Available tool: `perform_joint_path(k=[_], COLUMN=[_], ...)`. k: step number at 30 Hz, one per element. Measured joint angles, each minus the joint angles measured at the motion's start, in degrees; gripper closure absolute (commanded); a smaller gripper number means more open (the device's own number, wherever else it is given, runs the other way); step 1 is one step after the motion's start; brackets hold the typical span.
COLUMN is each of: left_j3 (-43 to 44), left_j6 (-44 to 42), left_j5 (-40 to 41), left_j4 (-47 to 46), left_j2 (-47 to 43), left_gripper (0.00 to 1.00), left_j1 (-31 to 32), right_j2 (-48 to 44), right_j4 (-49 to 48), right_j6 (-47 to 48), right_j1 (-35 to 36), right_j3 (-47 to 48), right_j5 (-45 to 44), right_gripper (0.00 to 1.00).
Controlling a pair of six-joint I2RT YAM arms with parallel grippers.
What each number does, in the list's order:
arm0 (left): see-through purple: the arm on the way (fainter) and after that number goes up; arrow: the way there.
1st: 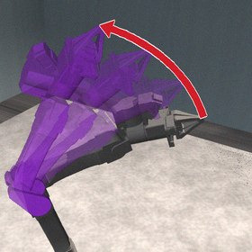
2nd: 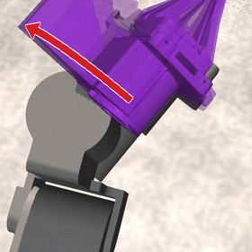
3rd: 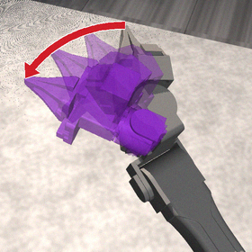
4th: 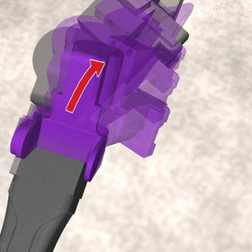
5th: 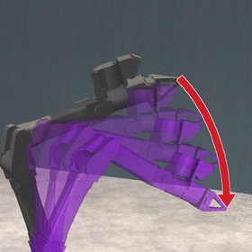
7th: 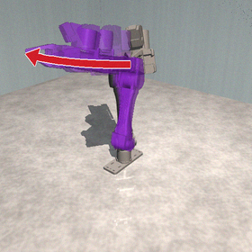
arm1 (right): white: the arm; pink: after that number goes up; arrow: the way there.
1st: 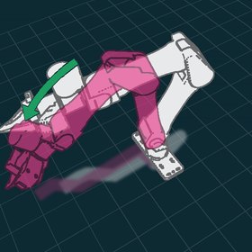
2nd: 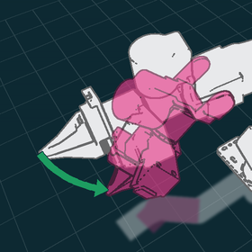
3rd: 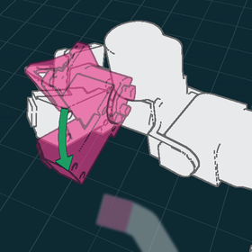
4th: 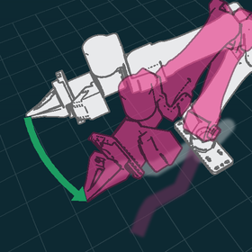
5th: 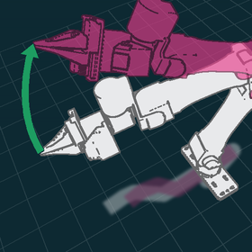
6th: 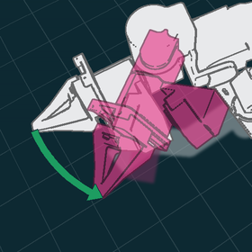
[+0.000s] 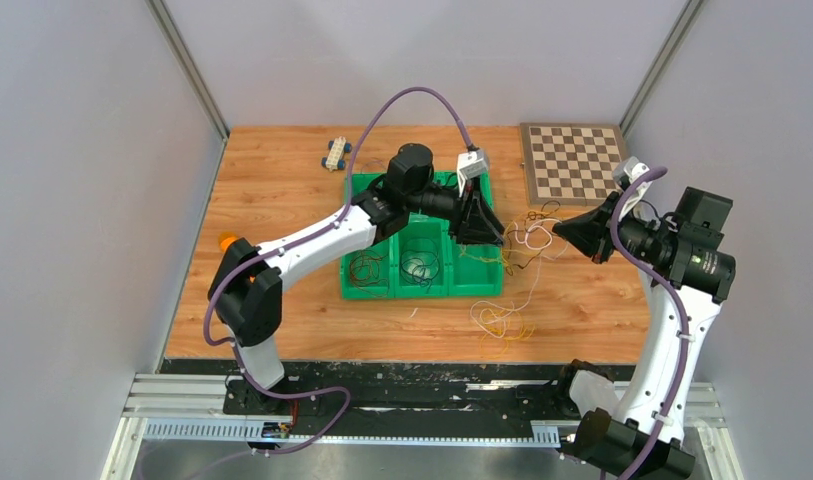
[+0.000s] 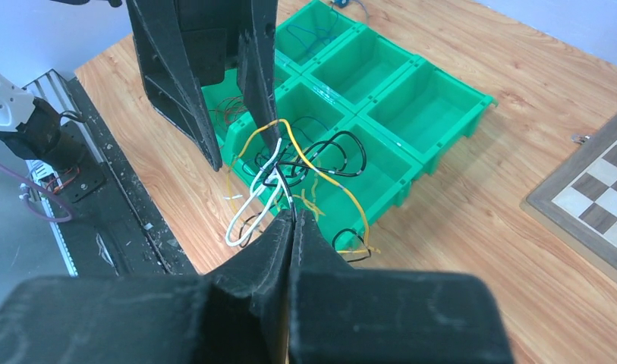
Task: Untangle the cables
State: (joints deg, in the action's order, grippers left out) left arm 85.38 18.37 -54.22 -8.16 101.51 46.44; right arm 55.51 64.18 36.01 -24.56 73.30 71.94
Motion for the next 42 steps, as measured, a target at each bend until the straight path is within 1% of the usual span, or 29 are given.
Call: perform_joint_path(k=[4,9,18,22,24,26,27,28,29,30,31,33,37,42], left_j3=[-2.32,-2.36,-2.29,-1.16,-0.17,0.70,0.83,0.94,0.94,0.94,0.94,1.11,3.23,11.21], left_j6=[2.08,3.93,6.69,7.54,8.44,9.79,10.82,11.89,13.00,14.19,15.39,17.14,17.86,18.40], left_j5=[-1.09,-2.49,-5.22,-5.38,-5.25,-5.14,-5.11,-5.07,-5.07,-5.11,-5.25,-5.22,-4.61,-3.54], left_j4=[-1.49,-3.34,-6.19,-6.40,-6.47,-7.02,-7.63,-8.35,-9.05,-9.99,-11.17,-13.55,-13.88,-14.60], left_j2=[-0.17,-0.17,0.11,1.57,2.60,3.63,3.98,4.20,4.26,4.28,4.28,4.11,2.71,0.42], left_gripper=[0.56,0.61,0.62,0.62,0.63,0.70,0.79,0.85,0.96,0.98,1.00,1.00,1.00,1.00], left_j1=[0.02,0.02,0.28,0.81,0.96,1.05,1.07,1.07,1.07,1.07,1.07,1.07,1.07,1.07], right_j2=[-0.44,-0.90,-1.77,-2.29,-2.56,-2.71,-2.78,-2.80,-2.80,-2.80,-2.82,-2.95,-2.73,-0.02], right_j4=[-0.85,-2.49,-5.44,-6.16,-6.43,-6.62,-6.80,-7.08,-7.54,-8.07,-9.05,-11.45,-17.42,-24.83], right_j6=[-1.18,-3.02,-5.84,-6.38,-6.51,-6.60,-6.60,-6.60,-6.60,-6.60,-6.78,-7.26,-7.65,-7.65], right_j1=[0.02,0.02,0.72,0.90,0.90,0.92,0.92,0.92,0.92,0.92,0.92,0.92,0.92,1.90], right_j3=[-0.63,-1.31,-2.69,-3.48,-3.98,-4.42,-4.74,-5.09,-5.62,-6.19,-7.06,-9.86,-17.27,-25.75], right_j5=[-0.48,-1.33,-2.34,-2.47,-2.47,-2.51,-2.58,-2.80,-3.13,-3.54,-3.98,-5.40,-9.25,-14.34], right_gripper=[1.00,1.00,1.00,1.00,1.00,1.00,1.00,0.98,0.96,0.95,0.95,0.92,0.92,0.93])
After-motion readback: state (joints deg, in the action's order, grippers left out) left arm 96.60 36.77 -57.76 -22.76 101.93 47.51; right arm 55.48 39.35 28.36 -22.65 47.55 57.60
